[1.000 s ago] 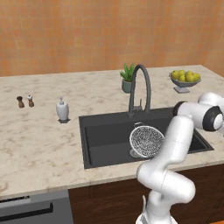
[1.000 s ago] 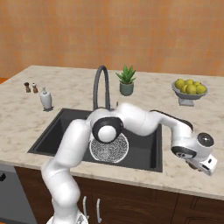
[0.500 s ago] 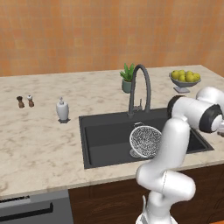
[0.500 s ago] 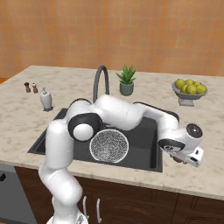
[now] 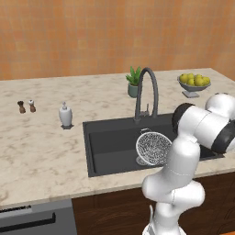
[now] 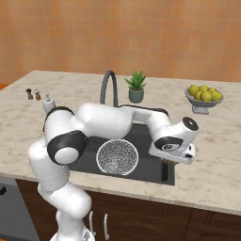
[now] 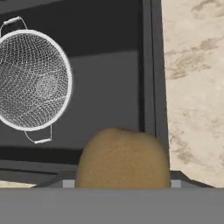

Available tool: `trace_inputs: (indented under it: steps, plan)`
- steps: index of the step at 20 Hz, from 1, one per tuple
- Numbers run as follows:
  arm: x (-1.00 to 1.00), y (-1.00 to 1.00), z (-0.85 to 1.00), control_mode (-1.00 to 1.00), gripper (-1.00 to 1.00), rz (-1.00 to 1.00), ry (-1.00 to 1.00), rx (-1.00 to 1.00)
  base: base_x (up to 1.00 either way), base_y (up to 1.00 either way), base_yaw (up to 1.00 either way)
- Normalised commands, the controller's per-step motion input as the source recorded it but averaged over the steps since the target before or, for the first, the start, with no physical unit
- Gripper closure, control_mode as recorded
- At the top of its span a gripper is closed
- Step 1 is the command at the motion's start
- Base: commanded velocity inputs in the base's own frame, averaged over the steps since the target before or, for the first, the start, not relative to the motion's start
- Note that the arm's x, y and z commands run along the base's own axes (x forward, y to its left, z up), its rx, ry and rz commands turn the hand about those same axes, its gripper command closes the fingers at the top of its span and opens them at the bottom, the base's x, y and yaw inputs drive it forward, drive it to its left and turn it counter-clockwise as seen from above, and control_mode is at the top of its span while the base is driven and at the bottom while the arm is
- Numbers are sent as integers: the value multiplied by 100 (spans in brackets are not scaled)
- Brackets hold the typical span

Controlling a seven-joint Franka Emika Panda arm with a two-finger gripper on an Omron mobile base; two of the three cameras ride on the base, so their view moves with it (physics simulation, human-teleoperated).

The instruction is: Put the colander in the sink, put the kiwi in the colander, and turn on the sink faucet and pour water over the colander.

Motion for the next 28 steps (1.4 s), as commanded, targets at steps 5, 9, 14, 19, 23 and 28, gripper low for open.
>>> trace_inputs:
  steps: [5, 9, 14, 19, 23, 28]
  plan:
    - [0, 55, 10, -100, 100, 35, 11, 18, 0, 0, 0]
    - [0, 62, 2, -100, 100, 31, 15, 16, 0, 0, 0]
    - [0, 69, 0, -100, 100, 26, 2, 22, 0, 0, 0]
    - [0, 76, 0, -100, 100, 23, -2, 23, 0, 0, 0]
    - [0, 75, -1, -100, 100, 18, -26, 13, 0, 0, 0]
    - [0, 64, -34, -100, 100, 14, -53, 2, 0, 0, 0]
